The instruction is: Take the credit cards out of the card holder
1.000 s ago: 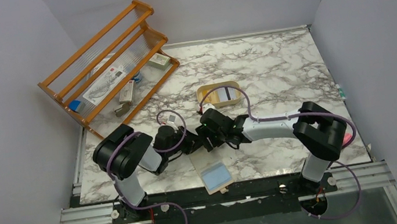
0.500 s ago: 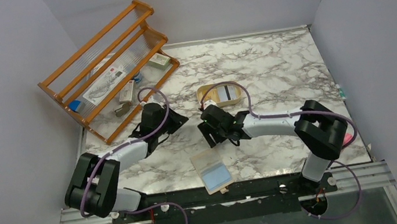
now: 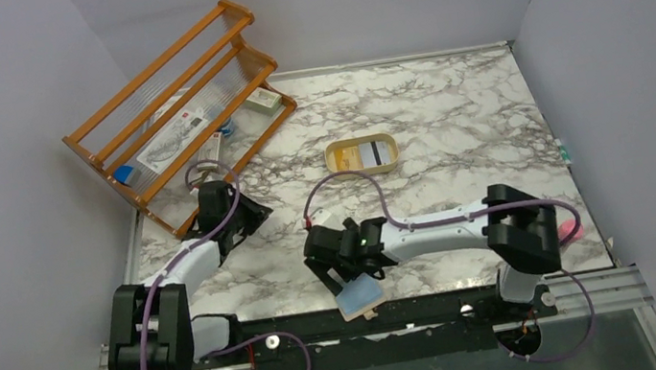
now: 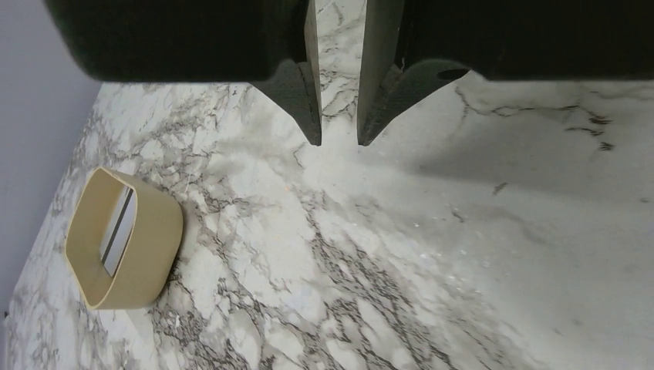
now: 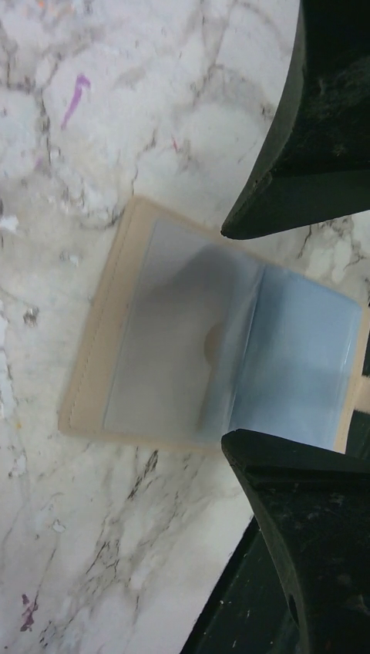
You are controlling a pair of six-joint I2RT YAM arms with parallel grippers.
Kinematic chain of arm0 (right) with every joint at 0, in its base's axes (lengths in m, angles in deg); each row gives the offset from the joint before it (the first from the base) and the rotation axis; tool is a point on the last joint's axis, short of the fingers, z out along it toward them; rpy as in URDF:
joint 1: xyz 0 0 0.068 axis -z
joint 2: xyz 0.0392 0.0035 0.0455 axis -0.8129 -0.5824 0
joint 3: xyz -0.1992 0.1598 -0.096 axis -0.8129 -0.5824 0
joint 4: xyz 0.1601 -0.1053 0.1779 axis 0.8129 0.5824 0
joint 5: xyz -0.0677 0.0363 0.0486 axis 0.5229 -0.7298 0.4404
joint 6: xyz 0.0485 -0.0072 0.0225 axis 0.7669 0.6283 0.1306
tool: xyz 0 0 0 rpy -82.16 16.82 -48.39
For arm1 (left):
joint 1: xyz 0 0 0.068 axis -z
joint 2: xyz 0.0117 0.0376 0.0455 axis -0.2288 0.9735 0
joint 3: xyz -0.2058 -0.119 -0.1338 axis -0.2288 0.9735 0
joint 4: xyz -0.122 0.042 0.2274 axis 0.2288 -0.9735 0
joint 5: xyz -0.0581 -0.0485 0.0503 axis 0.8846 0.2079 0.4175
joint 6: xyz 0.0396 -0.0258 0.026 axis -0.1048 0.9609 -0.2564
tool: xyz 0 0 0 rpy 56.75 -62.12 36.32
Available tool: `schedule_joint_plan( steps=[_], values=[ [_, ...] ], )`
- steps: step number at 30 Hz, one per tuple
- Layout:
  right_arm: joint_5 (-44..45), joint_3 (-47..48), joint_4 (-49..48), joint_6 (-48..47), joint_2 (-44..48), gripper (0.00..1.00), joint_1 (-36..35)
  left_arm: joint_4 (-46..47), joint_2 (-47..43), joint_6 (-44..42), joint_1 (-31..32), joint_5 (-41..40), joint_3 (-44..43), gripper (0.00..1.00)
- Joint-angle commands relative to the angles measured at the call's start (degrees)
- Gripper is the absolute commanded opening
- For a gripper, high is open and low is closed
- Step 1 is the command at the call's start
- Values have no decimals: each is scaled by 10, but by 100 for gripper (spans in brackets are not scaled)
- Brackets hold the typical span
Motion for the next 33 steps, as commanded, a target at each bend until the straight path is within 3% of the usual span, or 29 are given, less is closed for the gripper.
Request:
schedule_joint_plan(
  steps=[1, 5, 11, 18, 33],
  values=[
    [46, 72, 90, 71, -83, 100, -43, -45, -25, -25, -40, 40, -3, 25],
    [52, 119, 144, 114, -141, 100, -57, -58, -38, -36, -57, 55, 1, 25],
    [53, 115, 159, 157, -158, 100, -58, -68, -49, -48, -75, 67, 11, 25],
    [2, 10, 42, 126, -121, 100, -32, -75, -50, -58, -88, 76, 11, 25],
    [17, -48, -15, 41, -135, 87, 12, -84, -54, -58, -88, 68, 17, 24]
  ],
)
